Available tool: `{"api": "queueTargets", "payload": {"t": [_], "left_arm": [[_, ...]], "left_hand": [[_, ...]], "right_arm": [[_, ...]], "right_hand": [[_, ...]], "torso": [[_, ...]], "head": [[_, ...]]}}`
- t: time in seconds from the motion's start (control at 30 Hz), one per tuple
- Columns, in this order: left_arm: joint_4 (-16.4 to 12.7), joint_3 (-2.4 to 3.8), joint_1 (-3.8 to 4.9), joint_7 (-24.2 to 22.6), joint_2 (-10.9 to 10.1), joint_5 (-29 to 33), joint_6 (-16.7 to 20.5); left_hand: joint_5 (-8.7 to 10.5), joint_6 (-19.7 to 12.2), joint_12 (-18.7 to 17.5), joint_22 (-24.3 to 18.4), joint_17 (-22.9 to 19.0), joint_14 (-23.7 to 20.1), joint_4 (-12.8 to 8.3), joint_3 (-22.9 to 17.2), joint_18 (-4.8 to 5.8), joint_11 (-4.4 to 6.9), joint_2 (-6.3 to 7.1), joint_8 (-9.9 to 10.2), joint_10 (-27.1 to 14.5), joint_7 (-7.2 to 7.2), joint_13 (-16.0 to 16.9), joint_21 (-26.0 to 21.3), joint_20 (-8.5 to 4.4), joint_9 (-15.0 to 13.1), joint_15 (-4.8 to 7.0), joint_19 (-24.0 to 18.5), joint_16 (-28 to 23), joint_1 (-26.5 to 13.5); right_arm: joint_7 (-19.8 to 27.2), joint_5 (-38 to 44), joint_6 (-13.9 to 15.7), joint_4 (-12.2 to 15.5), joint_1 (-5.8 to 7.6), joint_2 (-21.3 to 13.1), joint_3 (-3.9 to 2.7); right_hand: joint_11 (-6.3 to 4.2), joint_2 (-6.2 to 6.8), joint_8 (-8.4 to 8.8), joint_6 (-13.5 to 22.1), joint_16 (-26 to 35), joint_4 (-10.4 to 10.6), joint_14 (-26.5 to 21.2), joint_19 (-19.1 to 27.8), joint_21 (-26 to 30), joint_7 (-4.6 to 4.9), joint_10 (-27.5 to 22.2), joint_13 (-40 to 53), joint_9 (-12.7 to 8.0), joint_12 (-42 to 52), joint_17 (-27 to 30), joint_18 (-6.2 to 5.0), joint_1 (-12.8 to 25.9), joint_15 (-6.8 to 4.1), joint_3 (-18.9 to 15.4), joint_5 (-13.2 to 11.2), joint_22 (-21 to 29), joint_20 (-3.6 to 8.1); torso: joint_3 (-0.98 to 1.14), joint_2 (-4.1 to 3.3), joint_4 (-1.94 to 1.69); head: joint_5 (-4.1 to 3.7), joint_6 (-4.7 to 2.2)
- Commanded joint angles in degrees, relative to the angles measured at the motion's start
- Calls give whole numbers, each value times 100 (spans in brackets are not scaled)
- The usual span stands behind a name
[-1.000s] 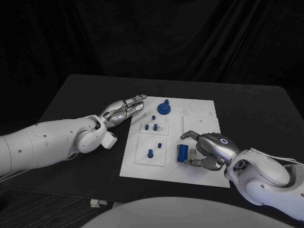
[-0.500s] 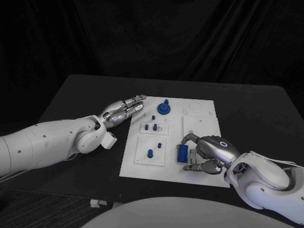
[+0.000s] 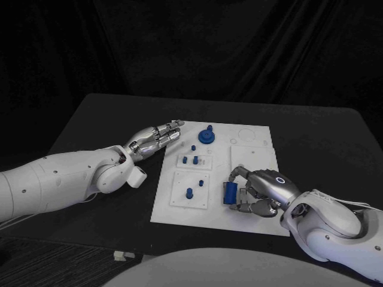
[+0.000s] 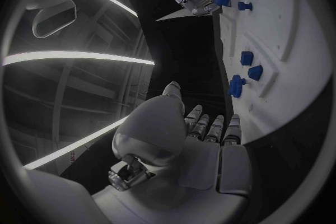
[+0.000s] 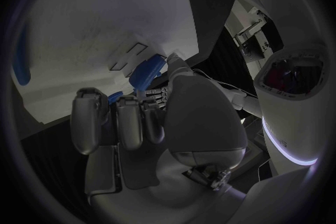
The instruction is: Assemble the parts on the task board
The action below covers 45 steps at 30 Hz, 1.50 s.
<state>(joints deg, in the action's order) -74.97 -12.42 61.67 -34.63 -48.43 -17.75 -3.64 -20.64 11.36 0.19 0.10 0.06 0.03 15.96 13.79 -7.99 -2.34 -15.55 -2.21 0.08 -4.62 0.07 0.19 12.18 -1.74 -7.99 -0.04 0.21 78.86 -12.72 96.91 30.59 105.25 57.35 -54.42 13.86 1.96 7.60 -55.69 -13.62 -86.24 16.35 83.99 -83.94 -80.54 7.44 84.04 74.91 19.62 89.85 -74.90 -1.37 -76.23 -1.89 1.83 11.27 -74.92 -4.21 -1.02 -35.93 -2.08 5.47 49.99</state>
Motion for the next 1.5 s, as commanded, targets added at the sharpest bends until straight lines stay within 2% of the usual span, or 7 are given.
{"api": "queueTargets", "payload": {"t": [0.03,0.6,0.8,0.87,1.0,1.23,1.5], "left_arm": [[-9,5,-10,-51,10,30,-71],[-12,5,-19,-6,15,30,-129],[-14,5,-21,-1,13,30,-129],[-14,5,-22,1,12,30,-130],[-18,6,-23,5,8,30,-131],[-23,6,-25,16,11,30,-135],[-24,6,-26,30,17,30,-139]], "left_hand": [[-41,32,-19,7,-6,-3,2,-27,-42,-33,-37,-20,-8,-16,-7,-10,47,-6,-36,13,-21,6],[-46,72,-19,15,-6,-3,-12,-44,-39,-50,-44,-29,-8,-39,-7,-6,70,-11,-65,17,-21,19],[-46,80,-19,19,-6,-3,-14,-47,-38,-54,-44,-31,-8,-43,-7,-4,76,-12,-72,20,-21,21],[-47,84,-19,21,-6,-3,-16,-49,-37,-57,-44,-33,-8,-46,-7,-2,80,-13,-77,21,-21,23],[-47,84,-19,21,-6,-3,-16,-49,-37,-57,-44,-33,-8,-46,-7,-2,80,-13,-77,21,-21,23],[-54,90,-19,25,-6,-3,-24,-57,-37,-63,-46,-34,-8,-52,-7,0,88,-13,-84,24,-21,30],[-58,91,-19,27,-6,-3,-27,-61,-37,-65,-48,-34,-8,-53,-7,1,91,-13,-87,25,-21,33]], "right_arm": [[-225,41,-28,-22,-31,29,9],[-419,258,-192,-54,-66,111,9],[-369,262,-82,-63,-68,107,8],[-343,262,-33,-65,-68,104,9],[-299,262,64,-66,-69,101,9],[-229,262,167,-62,-70,101,9],[-166,262,172,-49,-70,89,9]], "right_hand": [[-8,-30,-54,72,39,-30,375,-125,37,-5,596,1509,20,15,-648,-113,-56,-10,26,41,-1178,-6],[6,92,-158,323,70,6,353,-93,109,12,596,1509,101,15,-593,-127,-149,1,-19,-38,-1157,-14],[-3,-105,-290,292,48,-66,367,-115,79,2,596,1509,161,15,-632,-119,-279,-5,62,749,-1170,-11],[-21,-200,-320,125,31,-90,380,-143,28,-16,596,1509,157,15,-662,-106,-260,-22,93,1462,-1187,5],[-30,-235,-243,-110,27,-101,384,-150,20,-25,596,1509,93,15,-669,-104,-206,-32,147,2102,-1190,16],[-34,-260,-129,-311,26,-43,385,-155,12,-26,596,1509,22,15,-671,-102,-83,-35,265,2604,-1193,21],[-37,-300,-18,-460,26,3,384,-157,6,-26,596,1509,-38,15,-670,-100,88,-38,401,2988,-1195,23]], "torso": [[-1,5,7],[-2,12,5],[1,9,-1],[1,9,0],[-1,4,7],[-5,-2,1],[0,-2,-2]], "head": [[12,1],[1,1],[3,1],[4,1],[3,1],[-12,1],[1,1]]}}
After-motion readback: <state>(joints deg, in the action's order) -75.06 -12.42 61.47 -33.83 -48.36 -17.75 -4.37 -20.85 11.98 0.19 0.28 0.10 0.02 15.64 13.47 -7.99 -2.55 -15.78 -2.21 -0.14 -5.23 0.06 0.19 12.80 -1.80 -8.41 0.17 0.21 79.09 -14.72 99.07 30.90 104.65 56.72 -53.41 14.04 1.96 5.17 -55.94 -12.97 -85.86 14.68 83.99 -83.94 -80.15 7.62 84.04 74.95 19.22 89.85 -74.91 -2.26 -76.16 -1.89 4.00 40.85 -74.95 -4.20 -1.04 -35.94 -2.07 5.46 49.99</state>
